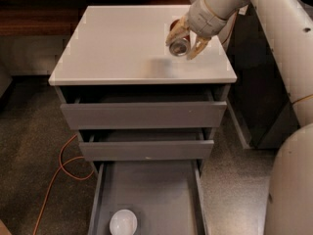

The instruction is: Pick coke can from bottom drawer and place on counter

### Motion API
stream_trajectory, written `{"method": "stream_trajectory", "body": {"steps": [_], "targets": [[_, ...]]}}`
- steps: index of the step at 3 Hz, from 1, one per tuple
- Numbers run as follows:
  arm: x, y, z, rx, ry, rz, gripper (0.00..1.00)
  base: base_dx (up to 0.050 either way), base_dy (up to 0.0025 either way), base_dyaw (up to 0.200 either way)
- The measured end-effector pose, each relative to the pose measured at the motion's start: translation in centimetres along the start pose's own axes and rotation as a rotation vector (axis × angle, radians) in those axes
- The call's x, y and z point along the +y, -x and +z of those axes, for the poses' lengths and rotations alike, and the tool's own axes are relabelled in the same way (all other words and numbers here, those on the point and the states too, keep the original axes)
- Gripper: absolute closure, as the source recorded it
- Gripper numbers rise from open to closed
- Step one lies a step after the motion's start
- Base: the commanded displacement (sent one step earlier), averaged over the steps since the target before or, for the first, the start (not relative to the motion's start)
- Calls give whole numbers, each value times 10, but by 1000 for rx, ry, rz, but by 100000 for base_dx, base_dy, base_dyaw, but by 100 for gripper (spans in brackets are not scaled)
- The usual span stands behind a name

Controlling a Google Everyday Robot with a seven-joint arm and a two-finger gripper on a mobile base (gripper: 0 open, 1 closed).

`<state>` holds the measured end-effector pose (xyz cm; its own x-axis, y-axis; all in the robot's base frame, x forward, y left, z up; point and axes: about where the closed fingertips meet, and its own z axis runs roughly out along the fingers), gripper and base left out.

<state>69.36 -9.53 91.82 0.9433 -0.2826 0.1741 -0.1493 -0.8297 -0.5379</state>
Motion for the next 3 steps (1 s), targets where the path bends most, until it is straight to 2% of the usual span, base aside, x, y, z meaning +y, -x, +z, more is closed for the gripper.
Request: {"method": "stream_trajectory", "body": {"steps": [2, 3], "targets": [[6, -17, 49, -60, 61, -34, 100, 0, 0, 0], [1, -30, 62, -44, 100, -73, 85, 0, 0, 0]]}}
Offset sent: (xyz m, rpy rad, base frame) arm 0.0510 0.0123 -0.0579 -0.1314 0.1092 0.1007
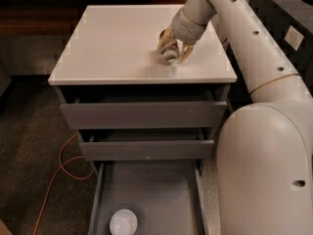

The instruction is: Pick coke can from bottom drawer and place on counter

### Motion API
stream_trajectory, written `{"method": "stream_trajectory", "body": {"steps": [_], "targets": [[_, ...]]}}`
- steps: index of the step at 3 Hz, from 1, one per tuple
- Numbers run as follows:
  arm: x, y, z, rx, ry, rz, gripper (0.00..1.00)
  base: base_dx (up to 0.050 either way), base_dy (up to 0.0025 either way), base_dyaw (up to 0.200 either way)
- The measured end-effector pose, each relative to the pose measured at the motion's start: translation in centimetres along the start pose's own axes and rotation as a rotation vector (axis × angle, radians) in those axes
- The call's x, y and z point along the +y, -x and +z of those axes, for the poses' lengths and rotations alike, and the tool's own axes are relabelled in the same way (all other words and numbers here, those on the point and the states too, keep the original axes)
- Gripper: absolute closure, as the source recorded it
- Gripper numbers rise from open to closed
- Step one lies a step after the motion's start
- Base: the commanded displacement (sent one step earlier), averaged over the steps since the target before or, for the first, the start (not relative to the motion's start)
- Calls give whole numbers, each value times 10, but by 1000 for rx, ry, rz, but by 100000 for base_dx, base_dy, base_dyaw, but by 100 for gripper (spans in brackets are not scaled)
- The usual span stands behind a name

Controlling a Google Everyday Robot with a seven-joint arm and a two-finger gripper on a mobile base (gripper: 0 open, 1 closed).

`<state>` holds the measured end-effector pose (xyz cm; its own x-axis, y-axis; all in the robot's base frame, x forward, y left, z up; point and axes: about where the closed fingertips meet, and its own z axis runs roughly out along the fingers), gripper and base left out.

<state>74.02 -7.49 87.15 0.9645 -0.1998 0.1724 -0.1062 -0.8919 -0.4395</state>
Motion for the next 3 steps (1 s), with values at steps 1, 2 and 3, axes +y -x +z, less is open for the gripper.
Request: {"method": "stream_trajectory", "body": {"steps": [1, 2, 3], "targets": [[-11, -11, -4, 36, 44, -55, 55, 0, 0, 0], [-17, -14, -4, 39, 66, -87, 24, 0, 0, 0], [-20, -13, 14, -11, 69, -105, 0, 0, 0, 0]]}}
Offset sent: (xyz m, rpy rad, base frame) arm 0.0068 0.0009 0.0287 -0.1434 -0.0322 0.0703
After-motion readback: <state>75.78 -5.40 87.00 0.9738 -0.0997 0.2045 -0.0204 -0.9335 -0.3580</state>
